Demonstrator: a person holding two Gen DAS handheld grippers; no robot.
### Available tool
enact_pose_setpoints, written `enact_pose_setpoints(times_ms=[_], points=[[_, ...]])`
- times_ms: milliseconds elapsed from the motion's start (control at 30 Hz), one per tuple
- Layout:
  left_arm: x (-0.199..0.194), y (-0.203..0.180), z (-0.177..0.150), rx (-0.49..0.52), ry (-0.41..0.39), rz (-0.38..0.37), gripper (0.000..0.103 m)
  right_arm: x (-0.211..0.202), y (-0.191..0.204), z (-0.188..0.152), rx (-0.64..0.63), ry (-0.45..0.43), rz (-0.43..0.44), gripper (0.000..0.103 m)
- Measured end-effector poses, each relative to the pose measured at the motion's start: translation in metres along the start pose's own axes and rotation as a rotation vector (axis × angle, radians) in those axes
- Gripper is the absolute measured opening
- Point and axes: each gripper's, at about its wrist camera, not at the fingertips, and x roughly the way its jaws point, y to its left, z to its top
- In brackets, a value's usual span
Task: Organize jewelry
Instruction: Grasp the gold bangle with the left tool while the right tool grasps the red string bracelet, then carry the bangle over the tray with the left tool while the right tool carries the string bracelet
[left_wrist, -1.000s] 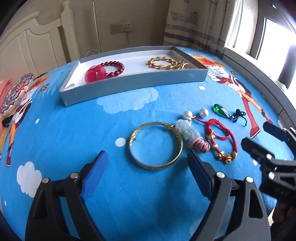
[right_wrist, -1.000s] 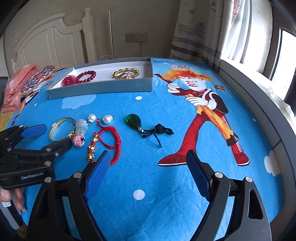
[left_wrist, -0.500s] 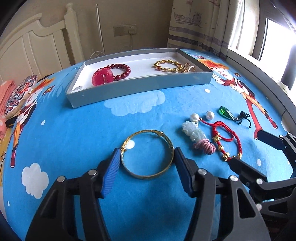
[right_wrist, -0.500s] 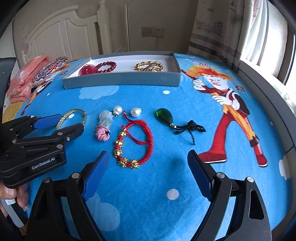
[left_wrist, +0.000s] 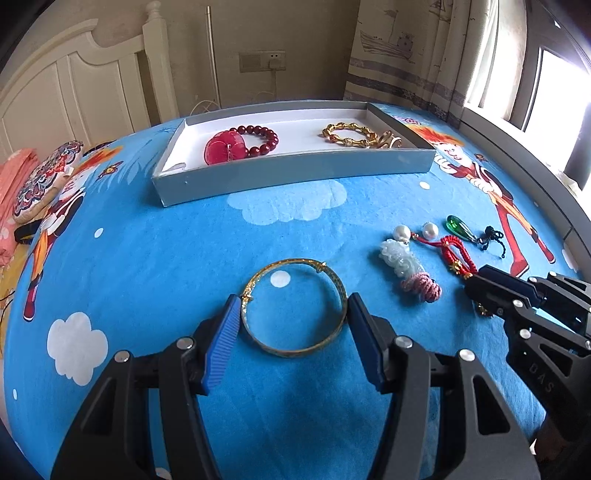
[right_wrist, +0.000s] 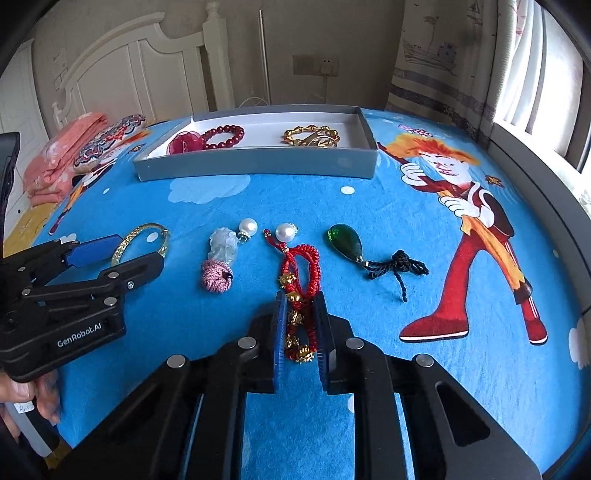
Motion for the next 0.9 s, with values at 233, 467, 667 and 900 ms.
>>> enact_pose_setpoints(times_ms=[233,467,667,900], points=[[-0.009,0.001,0.002,-0.006,-0.022,0.009,0.057,-0.012,-0.005,0.002,0.010,-0.040,-0.030,0.016],[-0.016,0.001,0.004,-0.014,-0.039,0.003,0.057,-0.018,-0.010,0.009,0.021,-0.066,-0.052,0.016],[-0.021,0.003,0.008,-0.026,-0.054,0.003,0.057,-0.020,-0.012,0.014,0.029,-0.078,-0.062,0.016],[-0.025,0.004,0.013,-0.030,-0.067,0.006,0.057,-0.023,-0.009,0.024,0.031,-0.099,-0.062,0.016]])
